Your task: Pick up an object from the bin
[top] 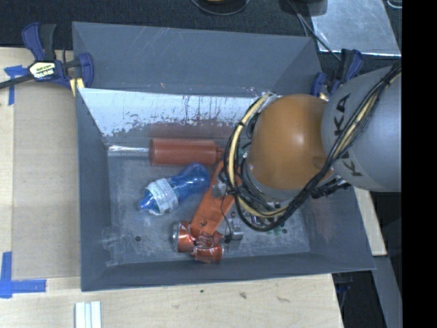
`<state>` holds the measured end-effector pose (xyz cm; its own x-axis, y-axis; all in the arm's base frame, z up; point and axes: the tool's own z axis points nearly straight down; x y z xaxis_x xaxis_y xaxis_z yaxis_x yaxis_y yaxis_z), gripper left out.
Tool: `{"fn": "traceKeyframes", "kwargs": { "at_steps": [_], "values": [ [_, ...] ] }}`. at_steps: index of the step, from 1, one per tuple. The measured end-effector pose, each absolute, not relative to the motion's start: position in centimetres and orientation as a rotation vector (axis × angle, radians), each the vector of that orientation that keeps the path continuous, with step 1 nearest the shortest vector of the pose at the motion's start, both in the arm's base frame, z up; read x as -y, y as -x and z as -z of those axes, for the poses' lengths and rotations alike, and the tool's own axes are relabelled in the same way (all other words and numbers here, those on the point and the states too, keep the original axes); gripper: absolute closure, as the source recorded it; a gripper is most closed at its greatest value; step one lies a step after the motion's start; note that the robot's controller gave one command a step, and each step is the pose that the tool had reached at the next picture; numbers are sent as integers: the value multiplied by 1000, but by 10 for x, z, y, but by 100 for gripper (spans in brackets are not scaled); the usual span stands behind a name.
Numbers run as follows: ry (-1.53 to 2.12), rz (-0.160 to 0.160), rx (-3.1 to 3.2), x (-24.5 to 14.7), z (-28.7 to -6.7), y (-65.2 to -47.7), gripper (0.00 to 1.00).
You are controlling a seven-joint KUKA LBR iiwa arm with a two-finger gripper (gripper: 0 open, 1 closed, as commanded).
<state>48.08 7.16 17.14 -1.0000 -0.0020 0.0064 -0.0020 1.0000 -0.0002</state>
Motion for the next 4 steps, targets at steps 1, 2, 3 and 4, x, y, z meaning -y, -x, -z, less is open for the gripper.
{"fn": "traceKeyframes", "kwargs": {
  "at_steps": [1, 2, 3, 4],
  "values": [
    [2, 1, 3144, -71, -176, -483, 0],
    [-692, -2, 3082, -60, -94, -546, 0],
    [-774, 0, 3051, -56, -136, -553, 0],
    [-1072, -10, 2980, -56, -104, -555, 0]
  ]
}}
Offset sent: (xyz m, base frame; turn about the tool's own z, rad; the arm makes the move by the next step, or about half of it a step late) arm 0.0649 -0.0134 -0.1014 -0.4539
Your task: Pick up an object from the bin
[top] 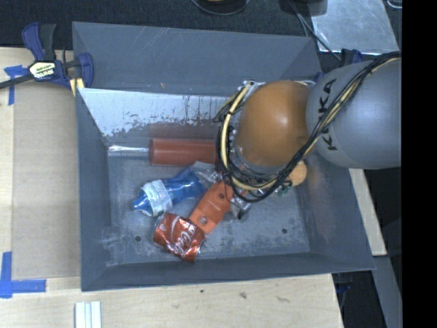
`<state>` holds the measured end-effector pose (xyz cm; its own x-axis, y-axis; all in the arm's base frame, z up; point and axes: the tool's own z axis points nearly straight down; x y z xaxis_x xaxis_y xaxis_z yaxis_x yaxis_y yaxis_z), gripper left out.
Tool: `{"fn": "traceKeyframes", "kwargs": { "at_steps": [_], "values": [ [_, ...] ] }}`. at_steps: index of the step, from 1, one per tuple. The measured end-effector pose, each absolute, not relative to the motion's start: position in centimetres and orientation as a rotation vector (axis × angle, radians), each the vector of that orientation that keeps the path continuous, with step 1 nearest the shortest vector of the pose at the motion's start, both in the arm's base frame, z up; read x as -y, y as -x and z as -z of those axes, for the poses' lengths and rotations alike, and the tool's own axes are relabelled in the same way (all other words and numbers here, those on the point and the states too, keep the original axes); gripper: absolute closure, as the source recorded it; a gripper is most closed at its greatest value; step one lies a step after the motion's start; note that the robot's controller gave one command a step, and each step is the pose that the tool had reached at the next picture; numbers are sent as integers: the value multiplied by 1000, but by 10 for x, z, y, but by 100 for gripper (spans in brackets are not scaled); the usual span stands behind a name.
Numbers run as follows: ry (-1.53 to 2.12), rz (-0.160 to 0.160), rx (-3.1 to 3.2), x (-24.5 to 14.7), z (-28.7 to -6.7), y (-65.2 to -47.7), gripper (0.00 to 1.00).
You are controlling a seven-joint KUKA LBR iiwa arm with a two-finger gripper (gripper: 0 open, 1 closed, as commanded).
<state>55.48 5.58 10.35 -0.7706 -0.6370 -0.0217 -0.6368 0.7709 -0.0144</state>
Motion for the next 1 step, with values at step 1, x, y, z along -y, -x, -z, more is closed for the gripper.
{"fn": "traceKeyframes", "kwargs": {
  "at_steps": [1],
  "values": [
    [1411, 2, -2795, -34, -70, -589, 0]
  ]
}}
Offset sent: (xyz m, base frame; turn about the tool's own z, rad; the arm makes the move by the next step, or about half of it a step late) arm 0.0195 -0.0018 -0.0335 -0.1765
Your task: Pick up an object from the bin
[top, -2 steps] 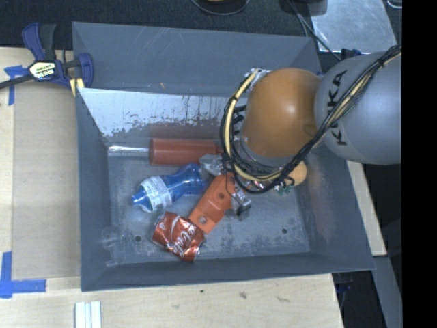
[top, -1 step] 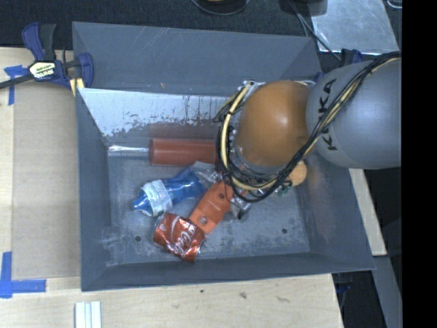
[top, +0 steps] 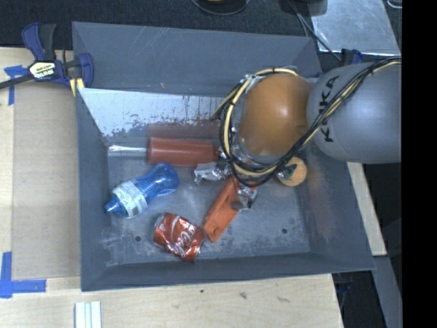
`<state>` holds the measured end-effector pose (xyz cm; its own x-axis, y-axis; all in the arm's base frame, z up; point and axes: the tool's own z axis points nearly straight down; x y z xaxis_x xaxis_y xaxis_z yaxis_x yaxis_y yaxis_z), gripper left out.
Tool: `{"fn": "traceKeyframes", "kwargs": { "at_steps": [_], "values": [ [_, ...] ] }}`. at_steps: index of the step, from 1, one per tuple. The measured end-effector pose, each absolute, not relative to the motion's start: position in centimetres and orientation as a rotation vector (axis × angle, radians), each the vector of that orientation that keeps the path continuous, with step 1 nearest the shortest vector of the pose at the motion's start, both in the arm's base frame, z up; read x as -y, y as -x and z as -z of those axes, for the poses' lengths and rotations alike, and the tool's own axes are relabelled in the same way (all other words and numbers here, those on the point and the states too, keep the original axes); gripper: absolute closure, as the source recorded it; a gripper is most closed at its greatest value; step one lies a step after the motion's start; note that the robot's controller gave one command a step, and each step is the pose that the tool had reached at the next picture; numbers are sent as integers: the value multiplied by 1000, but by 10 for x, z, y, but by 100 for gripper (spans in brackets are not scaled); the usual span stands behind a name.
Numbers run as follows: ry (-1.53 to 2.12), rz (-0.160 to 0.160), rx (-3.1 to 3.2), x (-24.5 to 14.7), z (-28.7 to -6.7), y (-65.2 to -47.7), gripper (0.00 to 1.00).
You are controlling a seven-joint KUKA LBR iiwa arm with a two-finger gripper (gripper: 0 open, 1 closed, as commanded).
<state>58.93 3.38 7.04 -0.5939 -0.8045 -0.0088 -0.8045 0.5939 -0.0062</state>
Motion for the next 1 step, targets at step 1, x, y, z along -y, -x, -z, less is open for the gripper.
{"fn": "traceKeyframes", "kwargs": {
  "at_steps": [1],
  "values": [
    [1304, 16, -2824, -54, -72, -577, 100]
  ]
}}
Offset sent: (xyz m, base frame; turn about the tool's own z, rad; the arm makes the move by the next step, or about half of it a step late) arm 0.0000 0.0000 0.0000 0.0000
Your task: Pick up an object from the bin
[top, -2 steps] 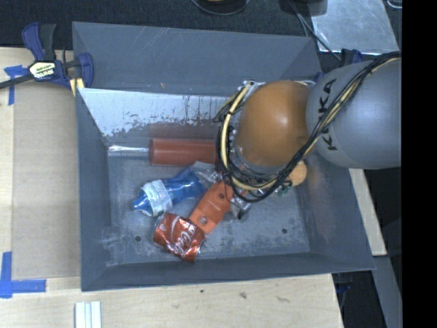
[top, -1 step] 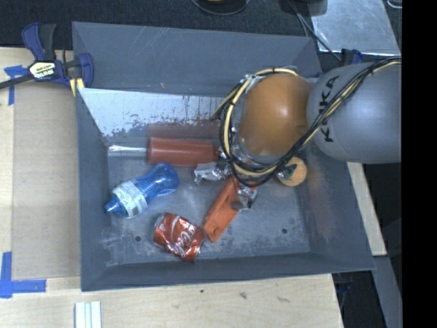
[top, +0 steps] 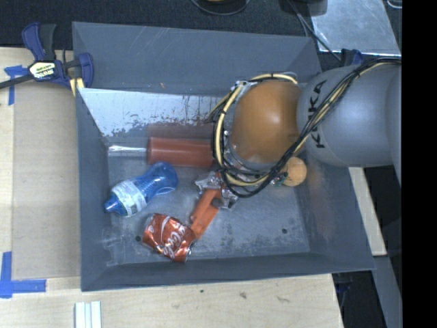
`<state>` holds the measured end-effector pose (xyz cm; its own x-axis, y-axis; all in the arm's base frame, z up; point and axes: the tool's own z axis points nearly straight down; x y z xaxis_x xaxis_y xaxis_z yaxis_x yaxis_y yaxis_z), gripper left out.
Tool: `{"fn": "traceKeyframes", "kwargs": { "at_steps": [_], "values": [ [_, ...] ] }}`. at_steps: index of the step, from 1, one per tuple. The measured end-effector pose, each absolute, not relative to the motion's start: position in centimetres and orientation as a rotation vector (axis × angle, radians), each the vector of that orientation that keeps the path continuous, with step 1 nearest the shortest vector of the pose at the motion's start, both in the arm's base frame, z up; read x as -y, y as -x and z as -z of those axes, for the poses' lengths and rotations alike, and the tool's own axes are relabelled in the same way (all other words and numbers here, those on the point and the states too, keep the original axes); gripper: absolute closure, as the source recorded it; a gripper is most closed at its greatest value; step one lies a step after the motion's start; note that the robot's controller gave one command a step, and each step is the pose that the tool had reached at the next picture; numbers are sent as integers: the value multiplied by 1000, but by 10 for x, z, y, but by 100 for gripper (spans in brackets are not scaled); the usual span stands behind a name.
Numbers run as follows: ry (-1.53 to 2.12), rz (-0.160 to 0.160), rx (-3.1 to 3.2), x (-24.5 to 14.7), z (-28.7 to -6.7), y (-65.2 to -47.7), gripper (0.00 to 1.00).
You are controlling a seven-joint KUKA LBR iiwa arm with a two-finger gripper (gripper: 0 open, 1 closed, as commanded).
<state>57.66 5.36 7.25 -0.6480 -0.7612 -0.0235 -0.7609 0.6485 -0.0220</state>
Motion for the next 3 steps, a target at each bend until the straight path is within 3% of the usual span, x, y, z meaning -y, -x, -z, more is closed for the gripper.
{"fn": "traceKeyframes", "kwargs": {
  "at_steps": [2, 3],
  "values": [
    [1303, 15, -2825, -53, -74, -576, 100],
    [1306, 9, -2834, -54, -89, -573, 100]
  ]
}}
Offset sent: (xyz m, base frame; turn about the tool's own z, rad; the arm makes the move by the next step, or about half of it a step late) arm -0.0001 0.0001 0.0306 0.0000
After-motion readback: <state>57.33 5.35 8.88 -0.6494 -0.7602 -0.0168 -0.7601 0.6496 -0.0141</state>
